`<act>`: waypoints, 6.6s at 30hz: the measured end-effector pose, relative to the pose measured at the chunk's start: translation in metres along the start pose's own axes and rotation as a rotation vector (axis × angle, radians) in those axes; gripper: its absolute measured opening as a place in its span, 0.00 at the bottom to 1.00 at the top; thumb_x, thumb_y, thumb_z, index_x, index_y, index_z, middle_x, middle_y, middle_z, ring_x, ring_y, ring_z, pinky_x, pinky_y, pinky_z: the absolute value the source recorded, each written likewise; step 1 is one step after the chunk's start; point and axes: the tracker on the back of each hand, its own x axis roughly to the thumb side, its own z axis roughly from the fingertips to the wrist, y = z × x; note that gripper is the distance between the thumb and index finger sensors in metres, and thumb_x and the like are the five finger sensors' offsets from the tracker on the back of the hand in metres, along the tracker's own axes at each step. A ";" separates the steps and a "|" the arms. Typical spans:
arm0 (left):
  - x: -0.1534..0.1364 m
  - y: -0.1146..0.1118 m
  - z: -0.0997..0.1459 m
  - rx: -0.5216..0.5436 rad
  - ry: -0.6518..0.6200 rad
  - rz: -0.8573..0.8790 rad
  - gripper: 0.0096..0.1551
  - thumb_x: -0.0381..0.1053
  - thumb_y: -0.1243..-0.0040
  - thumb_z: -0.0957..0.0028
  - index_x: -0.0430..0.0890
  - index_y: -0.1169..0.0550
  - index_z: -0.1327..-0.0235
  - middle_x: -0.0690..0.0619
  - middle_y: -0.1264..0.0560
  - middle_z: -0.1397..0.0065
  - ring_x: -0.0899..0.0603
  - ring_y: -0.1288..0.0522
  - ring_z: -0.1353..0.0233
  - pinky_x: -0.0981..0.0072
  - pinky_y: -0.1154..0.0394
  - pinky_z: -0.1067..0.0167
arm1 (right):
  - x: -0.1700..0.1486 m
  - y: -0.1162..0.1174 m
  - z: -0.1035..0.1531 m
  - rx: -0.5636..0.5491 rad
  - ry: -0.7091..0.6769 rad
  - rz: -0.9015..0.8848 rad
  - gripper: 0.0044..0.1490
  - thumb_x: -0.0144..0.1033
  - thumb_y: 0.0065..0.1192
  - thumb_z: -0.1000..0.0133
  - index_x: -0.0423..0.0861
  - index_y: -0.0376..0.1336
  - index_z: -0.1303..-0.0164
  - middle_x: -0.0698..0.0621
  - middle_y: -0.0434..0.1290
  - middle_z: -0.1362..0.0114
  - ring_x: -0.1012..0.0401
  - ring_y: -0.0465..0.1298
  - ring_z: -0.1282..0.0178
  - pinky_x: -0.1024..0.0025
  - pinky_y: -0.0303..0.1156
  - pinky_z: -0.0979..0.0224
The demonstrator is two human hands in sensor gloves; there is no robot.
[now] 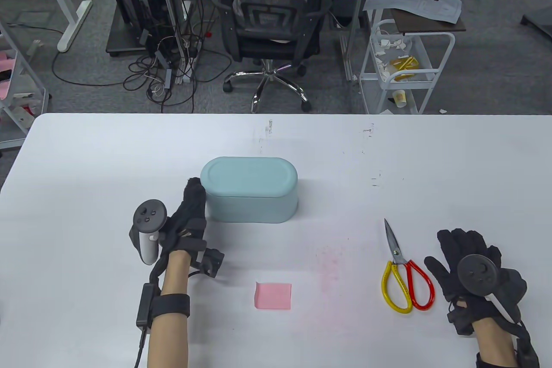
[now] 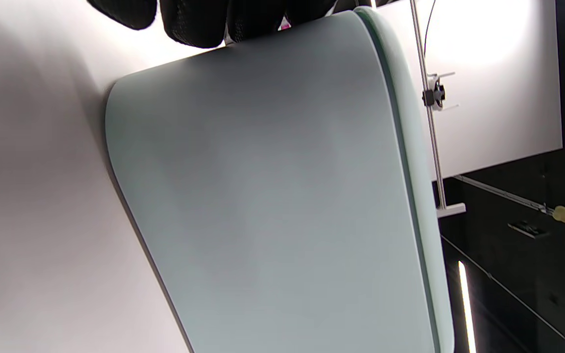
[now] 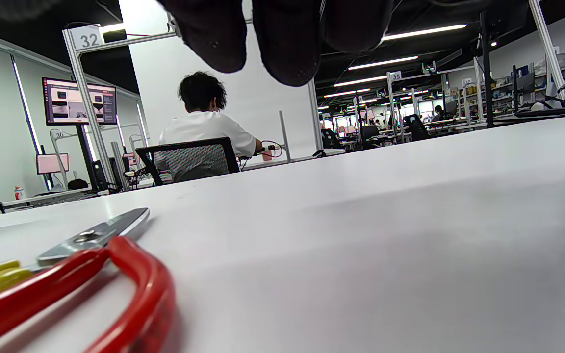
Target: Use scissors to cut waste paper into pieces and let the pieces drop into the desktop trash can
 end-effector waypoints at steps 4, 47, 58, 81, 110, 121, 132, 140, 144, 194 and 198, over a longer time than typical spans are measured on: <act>0.006 -0.021 -0.002 -0.047 -0.015 -0.007 0.58 0.82 0.69 0.49 0.45 0.50 0.14 0.38 0.49 0.10 0.26 0.43 0.15 0.33 0.44 0.24 | 0.001 -0.002 0.001 -0.008 -0.002 0.004 0.50 0.72 0.44 0.58 0.57 0.56 0.26 0.51 0.59 0.20 0.42 0.56 0.17 0.30 0.48 0.25; 0.123 -0.154 0.040 0.044 -0.486 -1.122 0.52 0.77 0.57 0.47 0.51 0.46 0.14 0.46 0.50 0.09 0.35 0.56 0.10 0.35 0.59 0.22 | 0.003 0.001 0.003 0.011 0.009 0.012 0.50 0.71 0.45 0.58 0.57 0.56 0.26 0.51 0.60 0.20 0.42 0.56 0.17 0.30 0.48 0.25; 0.108 -0.183 0.027 0.014 -0.448 -1.188 0.52 0.79 0.59 0.48 0.55 0.47 0.14 0.52 0.50 0.07 0.39 0.55 0.09 0.34 0.61 0.23 | 0.001 0.000 0.004 0.010 0.020 0.014 0.50 0.71 0.45 0.58 0.57 0.56 0.26 0.51 0.60 0.20 0.42 0.56 0.17 0.31 0.48 0.25; 0.114 -0.185 0.029 0.033 -0.499 -1.278 0.55 0.81 0.56 0.52 0.54 0.43 0.15 0.50 0.45 0.08 0.36 0.44 0.10 0.31 0.54 0.22 | 0.002 -0.001 0.004 0.011 0.010 0.003 0.50 0.71 0.45 0.58 0.57 0.56 0.26 0.51 0.60 0.20 0.42 0.56 0.17 0.31 0.49 0.25; 0.159 -0.112 -0.010 0.004 -0.376 -0.676 0.47 0.79 0.57 0.50 0.60 0.33 0.19 0.54 0.35 0.11 0.39 0.42 0.10 0.32 0.52 0.20 | 0.001 0.001 0.003 0.031 0.001 -0.037 0.50 0.71 0.45 0.58 0.57 0.56 0.27 0.51 0.60 0.20 0.42 0.57 0.18 0.30 0.49 0.25; 0.150 -0.083 -0.046 -0.095 -0.244 -0.304 0.47 0.80 0.61 0.48 0.61 0.38 0.15 0.55 0.40 0.08 0.38 0.45 0.09 0.32 0.51 0.19 | -0.001 0.000 0.003 0.027 0.003 -0.046 0.50 0.71 0.45 0.58 0.57 0.56 0.26 0.51 0.60 0.20 0.42 0.57 0.18 0.31 0.49 0.25; 0.133 -0.071 -0.058 -0.141 -0.204 -0.109 0.48 0.80 0.63 0.46 0.60 0.43 0.13 0.54 0.45 0.07 0.37 0.48 0.08 0.32 0.51 0.19 | -0.002 0.000 0.003 0.029 0.002 -0.056 0.50 0.71 0.44 0.58 0.57 0.56 0.26 0.51 0.60 0.20 0.42 0.57 0.18 0.31 0.49 0.25; 0.132 -0.065 -0.046 -0.075 -0.258 -0.184 0.51 0.79 0.61 0.47 0.56 0.48 0.13 0.51 0.50 0.07 0.35 0.52 0.09 0.32 0.53 0.21 | -0.002 0.001 0.002 0.032 -0.001 -0.068 0.50 0.71 0.43 0.58 0.57 0.56 0.26 0.51 0.60 0.20 0.42 0.57 0.18 0.31 0.49 0.25; 0.129 -0.055 -0.022 -0.026 -0.282 -0.212 0.50 0.77 0.59 0.46 0.53 0.45 0.14 0.47 0.47 0.09 0.33 0.49 0.11 0.32 0.52 0.22 | -0.002 0.001 0.003 0.035 0.001 -0.066 0.50 0.71 0.43 0.58 0.57 0.56 0.26 0.51 0.60 0.20 0.42 0.57 0.18 0.31 0.49 0.25; 0.025 -0.041 0.130 0.012 -0.244 -0.865 0.50 0.76 0.56 0.49 0.51 0.38 0.17 0.43 0.42 0.11 0.33 0.49 0.12 0.32 0.54 0.24 | 0.095 0.044 0.014 0.293 0.278 0.467 0.48 0.68 0.58 0.57 0.47 0.63 0.34 0.49 0.72 0.35 0.50 0.80 0.48 0.55 0.78 0.49; 0.024 -0.042 0.131 0.005 -0.242 -0.864 0.50 0.76 0.56 0.49 0.51 0.37 0.17 0.43 0.41 0.12 0.33 0.48 0.12 0.32 0.54 0.25 | 0.105 0.049 0.008 0.335 0.343 0.524 0.48 0.63 0.61 0.57 0.44 0.62 0.33 0.47 0.71 0.34 0.49 0.80 0.46 0.54 0.78 0.46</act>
